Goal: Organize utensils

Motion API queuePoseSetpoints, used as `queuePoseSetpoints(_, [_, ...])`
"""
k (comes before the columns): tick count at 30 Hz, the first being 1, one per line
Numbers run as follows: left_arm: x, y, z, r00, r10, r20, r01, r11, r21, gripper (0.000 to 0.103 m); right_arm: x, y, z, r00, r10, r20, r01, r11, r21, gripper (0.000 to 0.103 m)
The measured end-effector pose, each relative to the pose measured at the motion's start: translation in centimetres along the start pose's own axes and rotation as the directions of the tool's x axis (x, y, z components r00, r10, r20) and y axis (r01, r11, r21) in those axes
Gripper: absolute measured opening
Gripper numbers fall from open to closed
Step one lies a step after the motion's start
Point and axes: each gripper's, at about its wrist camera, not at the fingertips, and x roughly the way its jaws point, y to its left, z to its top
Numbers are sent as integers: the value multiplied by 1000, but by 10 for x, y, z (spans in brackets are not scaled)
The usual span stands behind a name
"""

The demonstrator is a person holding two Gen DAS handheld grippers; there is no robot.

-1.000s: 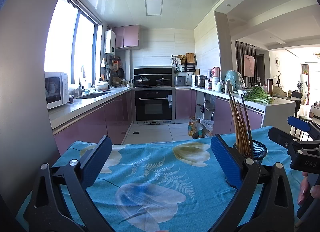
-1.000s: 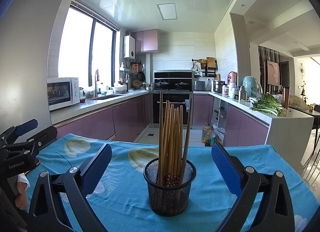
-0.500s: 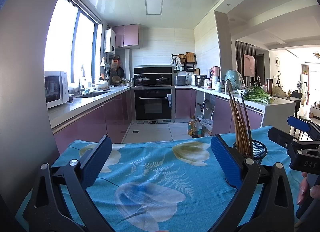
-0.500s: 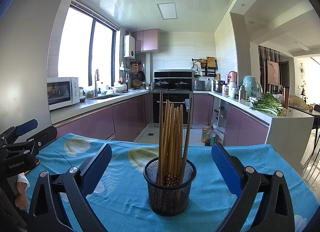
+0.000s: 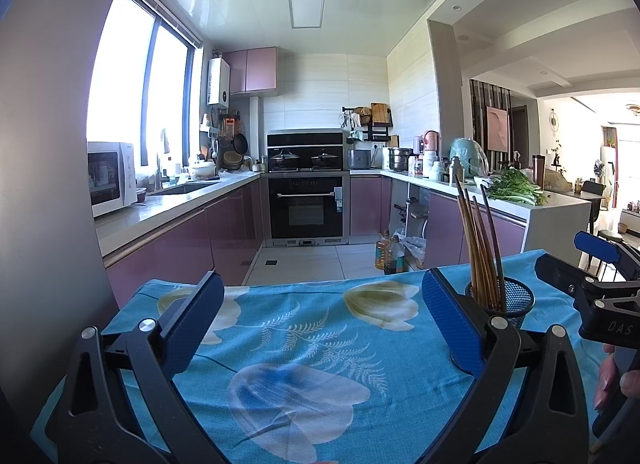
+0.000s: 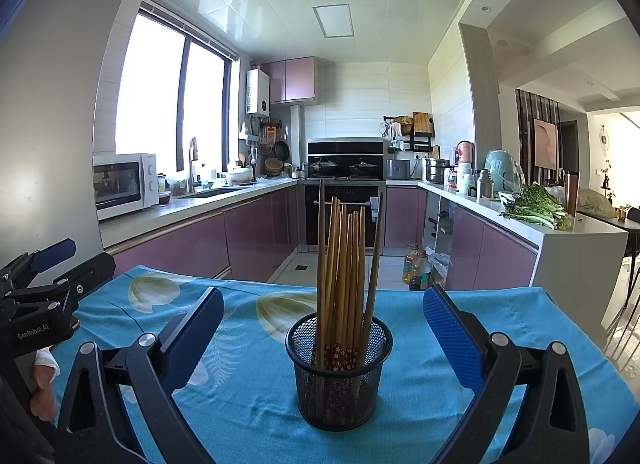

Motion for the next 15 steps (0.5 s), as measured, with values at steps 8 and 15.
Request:
queuePoseSetpoints(8, [0,2,-1,1000,-2,-2,2,1000,-2,97,0,-1,-1,1000,-2,1,2,1000,2,97])
queuePoseSetpoints(15, [0,1,-1,1000,-2,-3,2,1000,-3,97,0,-1,-1,1000,-1,1,1,1000,3,97])
